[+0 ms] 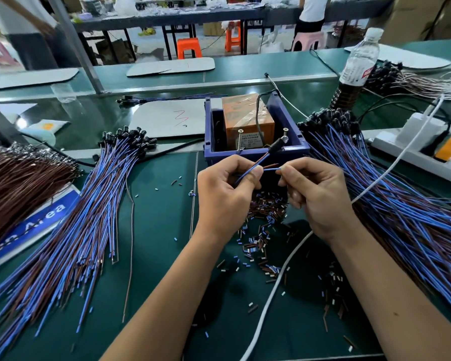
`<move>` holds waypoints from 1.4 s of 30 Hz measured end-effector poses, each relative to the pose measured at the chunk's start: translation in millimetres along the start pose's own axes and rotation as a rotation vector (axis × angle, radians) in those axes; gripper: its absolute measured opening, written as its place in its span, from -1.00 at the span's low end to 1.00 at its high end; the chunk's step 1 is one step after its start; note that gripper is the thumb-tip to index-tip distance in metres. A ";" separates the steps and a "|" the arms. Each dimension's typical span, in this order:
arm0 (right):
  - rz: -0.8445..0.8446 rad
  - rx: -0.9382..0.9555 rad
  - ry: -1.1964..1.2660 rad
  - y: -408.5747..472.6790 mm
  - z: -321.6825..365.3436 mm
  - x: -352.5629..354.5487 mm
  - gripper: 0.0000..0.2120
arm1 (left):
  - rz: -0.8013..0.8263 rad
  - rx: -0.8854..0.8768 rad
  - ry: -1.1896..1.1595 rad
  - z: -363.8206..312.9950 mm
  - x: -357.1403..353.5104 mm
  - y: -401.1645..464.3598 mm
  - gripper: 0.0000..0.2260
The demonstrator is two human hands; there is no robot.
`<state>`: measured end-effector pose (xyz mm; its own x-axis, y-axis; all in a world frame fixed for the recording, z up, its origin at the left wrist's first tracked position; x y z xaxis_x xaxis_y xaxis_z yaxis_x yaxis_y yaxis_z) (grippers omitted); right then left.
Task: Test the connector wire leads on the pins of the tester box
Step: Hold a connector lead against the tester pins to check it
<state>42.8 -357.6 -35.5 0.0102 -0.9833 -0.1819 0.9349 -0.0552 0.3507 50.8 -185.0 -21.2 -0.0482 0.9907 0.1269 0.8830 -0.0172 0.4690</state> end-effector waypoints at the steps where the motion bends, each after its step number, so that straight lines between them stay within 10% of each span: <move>1: 0.002 -0.004 0.003 0.0 -0.1 -0.6 -0.90 | 0.007 -0.001 0.010 -0.1 0.2 0.2 -0.83; 20: -0.129 -0.081 0.182 -3.4 -3.3 -25.2 -0.90 | -0.094 -0.036 -0.097 1.7 -14.7 -11.5 -0.91; 28: -0.016 0.006 0.269 -1.2 8.4 -14.4 -0.90 | -0.465 -0.149 -0.020 -0.2 5.8 -3.1 -0.91; 42: -0.462 0.324 -0.453 -4.3 10.6 -7.3 -0.95 | -0.455 -0.050 -0.008 2.2 8.9 1.5 -0.85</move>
<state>35.0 -352.0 -25.9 -0.5743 -0.8186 -0.0030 0.6556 -0.4621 0.5972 52.8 -175.9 -21.3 -0.4222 0.9000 -0.1083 0.7494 0.4137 0.5169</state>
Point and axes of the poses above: each hand's wrist, its own y-axis towards the middle knuckle, its own x-axis out of the back of the hand, z = x × y, the point moved 2 cm from there along y, towards the middle knuckle
